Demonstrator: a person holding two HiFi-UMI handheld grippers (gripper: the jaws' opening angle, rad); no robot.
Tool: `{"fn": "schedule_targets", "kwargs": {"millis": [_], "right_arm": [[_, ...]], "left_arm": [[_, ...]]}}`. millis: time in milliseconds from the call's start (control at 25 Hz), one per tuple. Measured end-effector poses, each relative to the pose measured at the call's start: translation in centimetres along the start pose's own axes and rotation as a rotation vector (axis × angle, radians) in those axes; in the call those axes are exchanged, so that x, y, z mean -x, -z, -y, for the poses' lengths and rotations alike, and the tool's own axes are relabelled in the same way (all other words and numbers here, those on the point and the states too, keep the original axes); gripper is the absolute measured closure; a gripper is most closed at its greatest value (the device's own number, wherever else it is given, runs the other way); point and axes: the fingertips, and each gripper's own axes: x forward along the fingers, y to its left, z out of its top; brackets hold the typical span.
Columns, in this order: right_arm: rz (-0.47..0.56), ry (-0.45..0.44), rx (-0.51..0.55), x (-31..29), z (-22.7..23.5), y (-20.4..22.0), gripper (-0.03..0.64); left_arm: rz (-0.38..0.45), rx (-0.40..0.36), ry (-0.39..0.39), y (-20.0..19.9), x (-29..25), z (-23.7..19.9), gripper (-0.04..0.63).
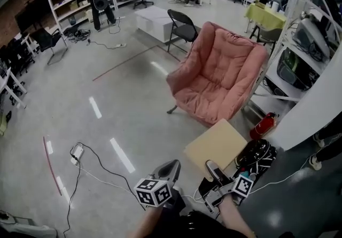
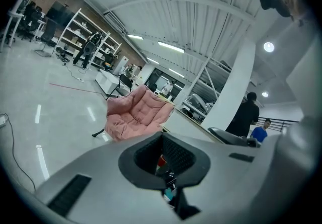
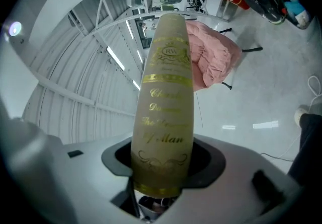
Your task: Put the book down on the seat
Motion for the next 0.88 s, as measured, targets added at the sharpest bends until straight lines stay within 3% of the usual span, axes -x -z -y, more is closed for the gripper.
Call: {"fn": "schedule_targets", "kwargs": {"millis": [480, 880], "right_arm": [[0.029, 0.001, 0.017, -6.9, 0.6, -1.7, 0.391], [0.037, -0.024, 0.029, -8.8, -0.3, -2.1, 0.391]], "left_arm": [[-0.026, -0.024, 0.026, -4.0, -3.1, -4.9, 0.586], [-0.034, -0.034, 0.055, -5.0, -4.0, -5.4, 0.586]]}}
